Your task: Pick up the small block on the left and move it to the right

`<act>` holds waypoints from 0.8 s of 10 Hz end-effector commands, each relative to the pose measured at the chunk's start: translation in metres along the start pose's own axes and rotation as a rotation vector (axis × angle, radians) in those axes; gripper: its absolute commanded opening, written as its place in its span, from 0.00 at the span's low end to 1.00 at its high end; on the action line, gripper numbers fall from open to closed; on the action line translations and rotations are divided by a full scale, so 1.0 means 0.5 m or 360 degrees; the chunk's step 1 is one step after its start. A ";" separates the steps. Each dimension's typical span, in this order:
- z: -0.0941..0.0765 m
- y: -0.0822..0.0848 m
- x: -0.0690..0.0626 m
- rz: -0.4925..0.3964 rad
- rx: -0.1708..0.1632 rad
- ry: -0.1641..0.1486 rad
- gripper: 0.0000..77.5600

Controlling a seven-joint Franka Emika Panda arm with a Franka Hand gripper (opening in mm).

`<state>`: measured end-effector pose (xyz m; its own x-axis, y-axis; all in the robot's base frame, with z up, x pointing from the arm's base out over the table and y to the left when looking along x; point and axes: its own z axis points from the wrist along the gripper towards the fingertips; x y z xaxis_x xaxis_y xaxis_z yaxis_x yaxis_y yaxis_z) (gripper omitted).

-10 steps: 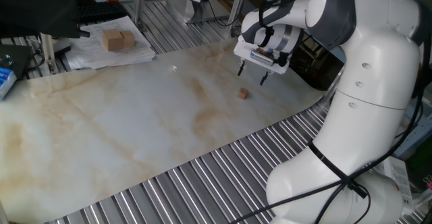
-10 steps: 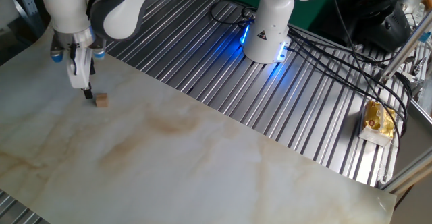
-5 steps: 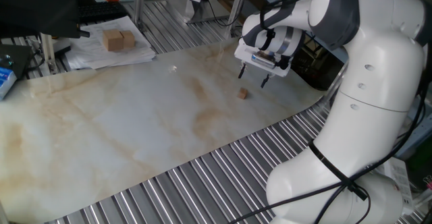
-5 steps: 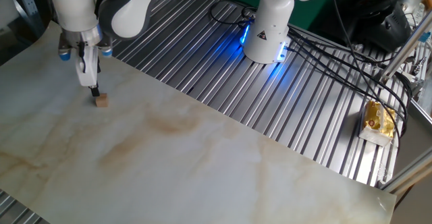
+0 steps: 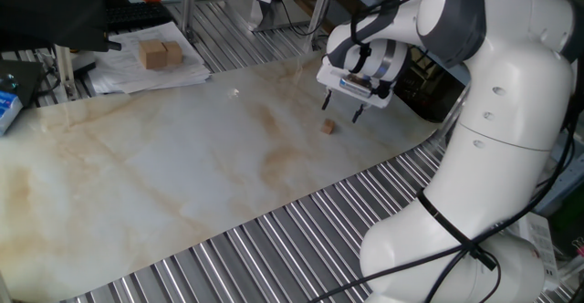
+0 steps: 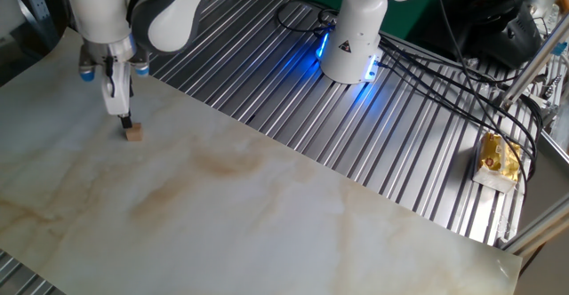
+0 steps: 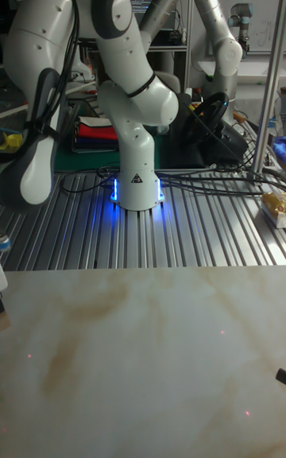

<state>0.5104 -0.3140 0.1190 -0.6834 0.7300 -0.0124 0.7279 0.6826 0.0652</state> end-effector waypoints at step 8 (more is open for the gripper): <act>0.018 0.010 0.004 0.0030 -0.0035 -0.0006 1.00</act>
<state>0.5115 -0.3117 0.1101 -0.6756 0.7371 -0.0109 0.7338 0.6738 0.0866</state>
